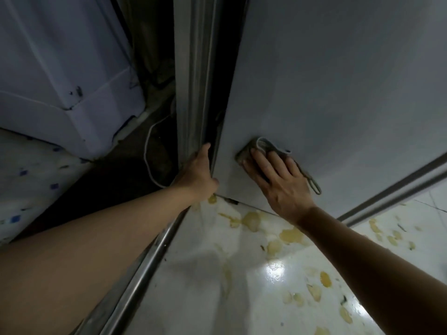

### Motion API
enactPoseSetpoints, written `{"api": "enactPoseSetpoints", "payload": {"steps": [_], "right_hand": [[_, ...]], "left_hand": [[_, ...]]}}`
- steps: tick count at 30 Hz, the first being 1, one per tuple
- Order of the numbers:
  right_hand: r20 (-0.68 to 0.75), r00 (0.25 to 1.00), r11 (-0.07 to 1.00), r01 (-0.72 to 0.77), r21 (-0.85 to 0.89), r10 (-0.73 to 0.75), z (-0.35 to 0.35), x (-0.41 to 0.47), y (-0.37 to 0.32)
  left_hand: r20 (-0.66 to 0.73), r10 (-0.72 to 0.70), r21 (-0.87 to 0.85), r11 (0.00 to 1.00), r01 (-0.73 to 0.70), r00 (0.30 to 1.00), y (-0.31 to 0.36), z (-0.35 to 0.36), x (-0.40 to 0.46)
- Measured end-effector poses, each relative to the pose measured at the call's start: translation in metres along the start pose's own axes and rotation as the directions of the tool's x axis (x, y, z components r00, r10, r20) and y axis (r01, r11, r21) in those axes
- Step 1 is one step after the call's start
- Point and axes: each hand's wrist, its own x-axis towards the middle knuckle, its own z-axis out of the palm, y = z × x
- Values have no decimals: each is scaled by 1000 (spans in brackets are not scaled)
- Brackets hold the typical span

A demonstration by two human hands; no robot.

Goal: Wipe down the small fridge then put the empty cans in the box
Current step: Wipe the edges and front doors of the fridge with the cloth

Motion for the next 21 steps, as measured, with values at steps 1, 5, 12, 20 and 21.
{"api": "enactPoseSetpoints", "payload": {"steps": [1, 5, 12, 20, 21], "right_hand": [[-4, 1000, 1000, 7, -12, -7, 7, -4, -2], [137, 975, 976, 189, -105, -174, 48, -17, -27], [643, 674, 839, 538, -87, -365, 63, -2, -75], [-82, 986, 990, 144, -2, -143, 18, 55, -25], [-113, 986, 992, 123, 20, -120, 16, 63, -24]], "left_hand": [[11, 28, -10, 1000, -28, 1000, -1, 1, 3], [35, 99, -101, 990, -95, 994, -9, 1, 14], [143, 102, -228, 971, -68, 984, -24, -9, 15], [104, 73, -246, 968, -45, 992, -29, -11, 20], [80, 50, -253, 967, -28, 996, -31, -9, 23]]}}
